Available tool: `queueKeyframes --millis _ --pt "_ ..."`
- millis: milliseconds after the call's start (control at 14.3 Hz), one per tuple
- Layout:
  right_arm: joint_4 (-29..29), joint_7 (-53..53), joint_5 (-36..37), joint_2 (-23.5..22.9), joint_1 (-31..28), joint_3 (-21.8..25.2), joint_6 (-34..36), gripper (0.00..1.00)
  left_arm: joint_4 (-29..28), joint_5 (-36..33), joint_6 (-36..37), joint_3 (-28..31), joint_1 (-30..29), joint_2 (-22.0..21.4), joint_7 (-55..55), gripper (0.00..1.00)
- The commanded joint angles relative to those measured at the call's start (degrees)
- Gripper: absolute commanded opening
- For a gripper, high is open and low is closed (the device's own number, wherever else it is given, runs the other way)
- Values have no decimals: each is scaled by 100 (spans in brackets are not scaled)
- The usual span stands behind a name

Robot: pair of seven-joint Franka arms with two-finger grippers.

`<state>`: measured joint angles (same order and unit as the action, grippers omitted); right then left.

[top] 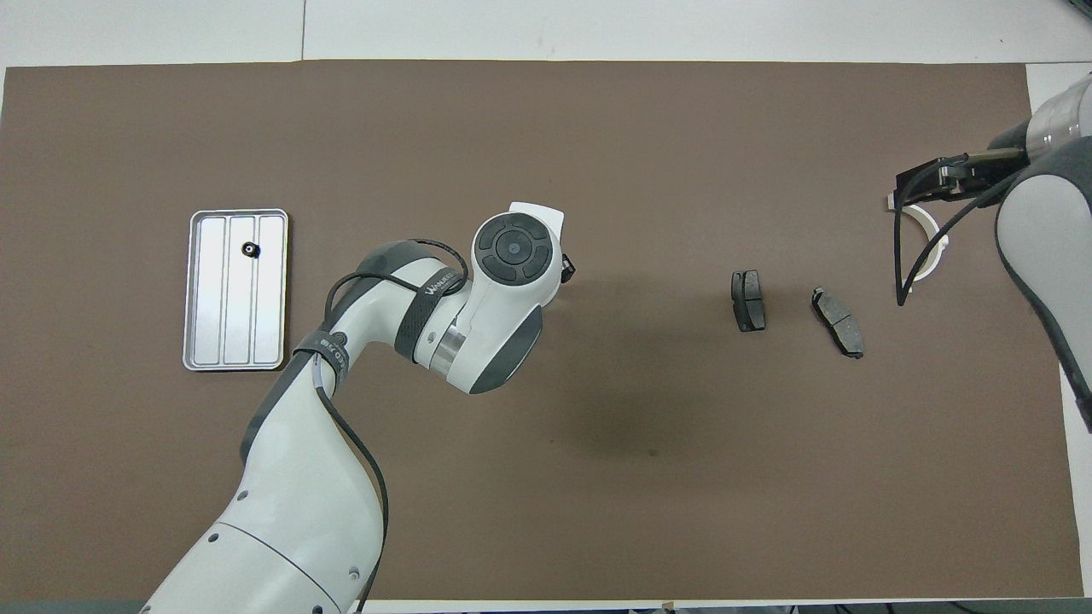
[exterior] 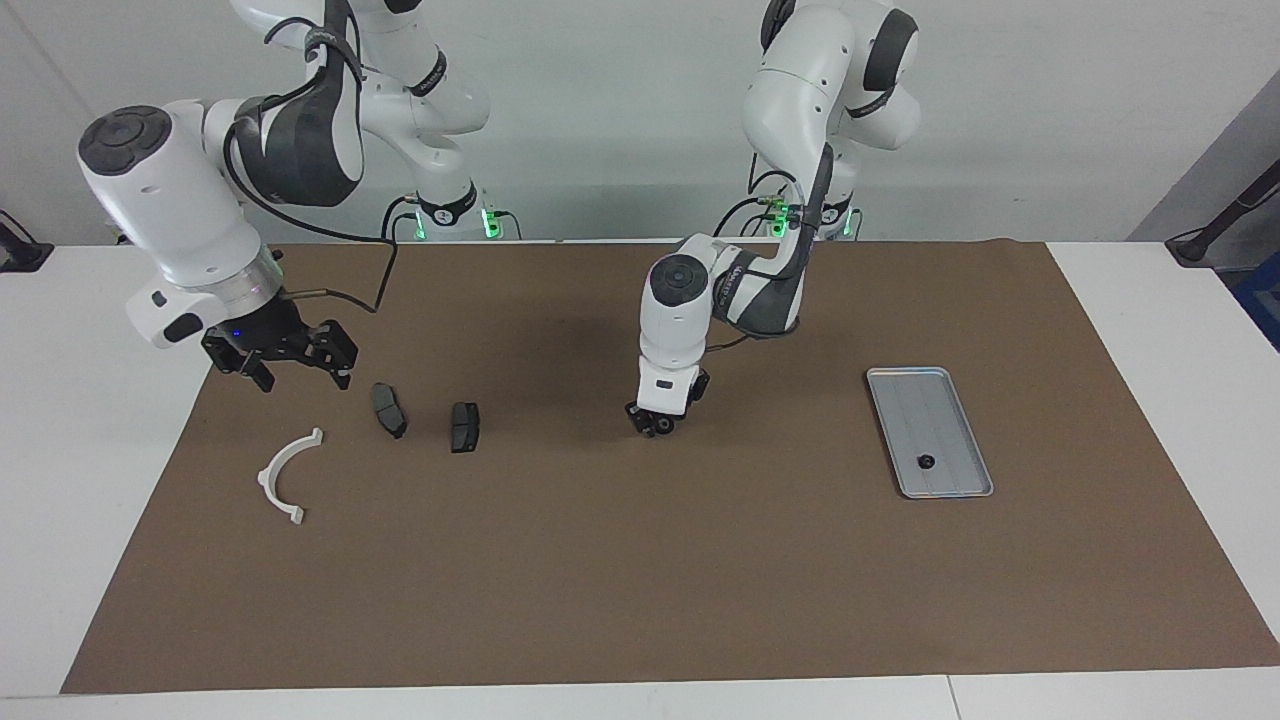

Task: Place bearing gear from tray to pile
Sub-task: 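Set the gear down mid-table with the left gripper while the right gripper approaches, then reach the right gripper to the gear while the left gripper returns to the tray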

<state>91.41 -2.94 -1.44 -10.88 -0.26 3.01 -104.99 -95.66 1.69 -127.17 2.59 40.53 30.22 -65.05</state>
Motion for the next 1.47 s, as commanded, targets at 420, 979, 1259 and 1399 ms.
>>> queueKeyframes --millis 420,979,1259,1399 --pt "-106 836 30 -37 648 -20 -83 100 101 -99 1123 603 -702 -912 1237 100" --pt "-132 3096 12 -405 2634 -20 -442 100 -22 -38 1213 603 -2425 -1036 4734 93" --pt "-132 3544 30 -791 3242 -11 -635 100 -259 -38 677 603 -2839 -1036 5475 90" --pt "-132 3581 30 -959 3286 -20 -742 100 -601 -38 484 603 -2910 -1114 5713 85"
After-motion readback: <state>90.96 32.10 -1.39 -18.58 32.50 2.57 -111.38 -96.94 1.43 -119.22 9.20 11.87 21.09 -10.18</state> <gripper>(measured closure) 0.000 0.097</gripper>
